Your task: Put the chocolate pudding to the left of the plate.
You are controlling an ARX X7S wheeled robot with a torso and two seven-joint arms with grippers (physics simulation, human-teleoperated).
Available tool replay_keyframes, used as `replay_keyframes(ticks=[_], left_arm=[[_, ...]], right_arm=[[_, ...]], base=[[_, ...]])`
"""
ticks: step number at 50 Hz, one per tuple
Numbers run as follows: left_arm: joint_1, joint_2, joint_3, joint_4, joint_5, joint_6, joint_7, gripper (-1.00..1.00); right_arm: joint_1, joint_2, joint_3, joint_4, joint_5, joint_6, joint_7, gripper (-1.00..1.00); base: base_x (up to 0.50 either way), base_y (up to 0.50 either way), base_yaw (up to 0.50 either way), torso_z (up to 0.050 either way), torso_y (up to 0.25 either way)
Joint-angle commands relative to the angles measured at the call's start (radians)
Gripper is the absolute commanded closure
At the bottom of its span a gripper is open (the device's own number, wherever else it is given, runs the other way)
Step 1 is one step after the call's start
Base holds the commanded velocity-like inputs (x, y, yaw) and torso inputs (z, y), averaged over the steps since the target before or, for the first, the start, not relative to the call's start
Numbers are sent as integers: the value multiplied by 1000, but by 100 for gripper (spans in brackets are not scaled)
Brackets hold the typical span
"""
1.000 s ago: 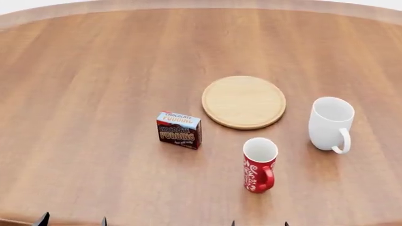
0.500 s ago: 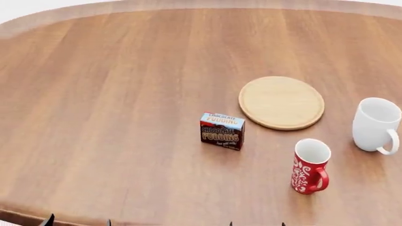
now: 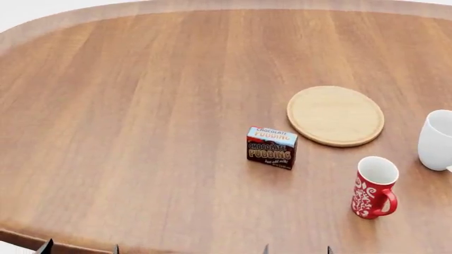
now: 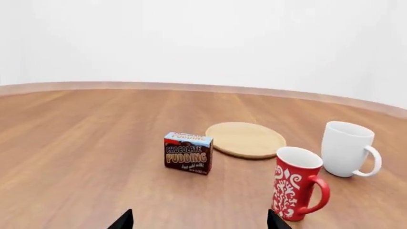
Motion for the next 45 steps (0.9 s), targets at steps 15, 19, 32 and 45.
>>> replay_keyframes(ticks=[15, 19, 32, 45], left_arm=[[87, -49, -4, 222, 12, -22, -68, -100], [88, -52, -2, 219, 10, -14, -69, -100], [82, -59, 6, 215, 0, -16, -73, -100], [83, -64, 15, 214, -4, -12, -82, -100]], right_arm=[[-73, 28, -25, -181, -74, 35, 87, -100], [-70, 30, -29, -173, -72, 31, 90, -100], [-65, 38, -40, -170, -68, 34, 99, -100], [-65, 46, -49, -169, -61, 34, 109, -100]], base=[[160, 0, 0, 0, 0], [179, 0, 0, 0, 0], [189, 0, 0, 0, 0], [311, 0, 0, 0, 0]])
